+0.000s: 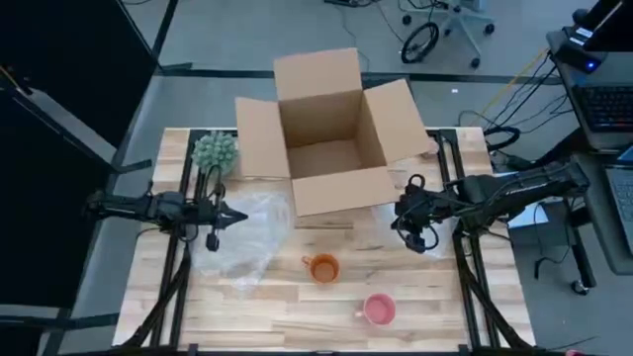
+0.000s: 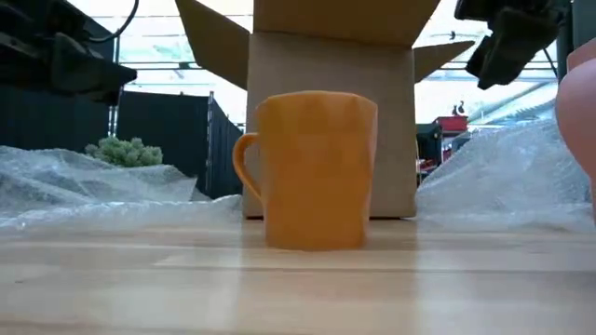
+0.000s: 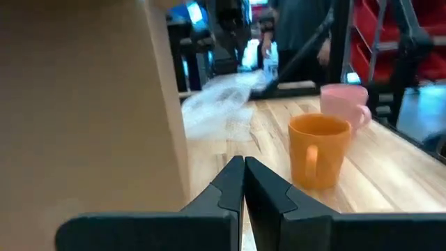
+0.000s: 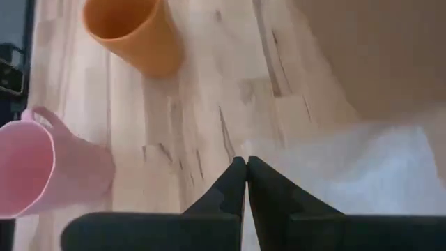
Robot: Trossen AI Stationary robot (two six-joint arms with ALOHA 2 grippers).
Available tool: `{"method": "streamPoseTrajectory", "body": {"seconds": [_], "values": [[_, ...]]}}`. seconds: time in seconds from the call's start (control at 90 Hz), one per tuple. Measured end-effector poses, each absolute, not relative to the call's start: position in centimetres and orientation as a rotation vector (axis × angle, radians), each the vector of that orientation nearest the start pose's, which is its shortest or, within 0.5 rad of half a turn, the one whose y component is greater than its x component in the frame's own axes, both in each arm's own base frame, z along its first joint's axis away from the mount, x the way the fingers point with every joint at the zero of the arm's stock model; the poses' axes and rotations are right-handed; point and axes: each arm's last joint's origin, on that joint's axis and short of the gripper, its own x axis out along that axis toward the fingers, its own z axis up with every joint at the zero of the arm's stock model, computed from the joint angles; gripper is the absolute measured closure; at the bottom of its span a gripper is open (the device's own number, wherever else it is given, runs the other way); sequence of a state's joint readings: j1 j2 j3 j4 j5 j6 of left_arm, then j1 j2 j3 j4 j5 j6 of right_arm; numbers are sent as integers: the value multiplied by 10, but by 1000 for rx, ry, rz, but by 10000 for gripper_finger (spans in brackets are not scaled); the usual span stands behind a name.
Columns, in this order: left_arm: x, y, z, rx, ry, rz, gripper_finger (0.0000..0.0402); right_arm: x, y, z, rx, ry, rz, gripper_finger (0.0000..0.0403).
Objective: Wrap mug
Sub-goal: Prepare the right bubble wrap
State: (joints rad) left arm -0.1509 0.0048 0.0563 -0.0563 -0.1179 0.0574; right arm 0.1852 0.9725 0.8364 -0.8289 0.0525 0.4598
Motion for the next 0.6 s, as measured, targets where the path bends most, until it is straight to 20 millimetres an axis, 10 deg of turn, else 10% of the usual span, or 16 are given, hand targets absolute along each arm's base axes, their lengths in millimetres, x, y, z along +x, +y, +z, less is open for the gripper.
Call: {"method": "streamPoseTrajectory", "body": {"seconds": [0.311, 0.6], "values": [[90, -9, 205, -191, -275, -9, 402, 165, 29, 262, 374, 1070, -213, 318], [114, -12, 252, -144, -157, 32, 402, 161, 27, 260, 375, 1095, -277, 194]]}}
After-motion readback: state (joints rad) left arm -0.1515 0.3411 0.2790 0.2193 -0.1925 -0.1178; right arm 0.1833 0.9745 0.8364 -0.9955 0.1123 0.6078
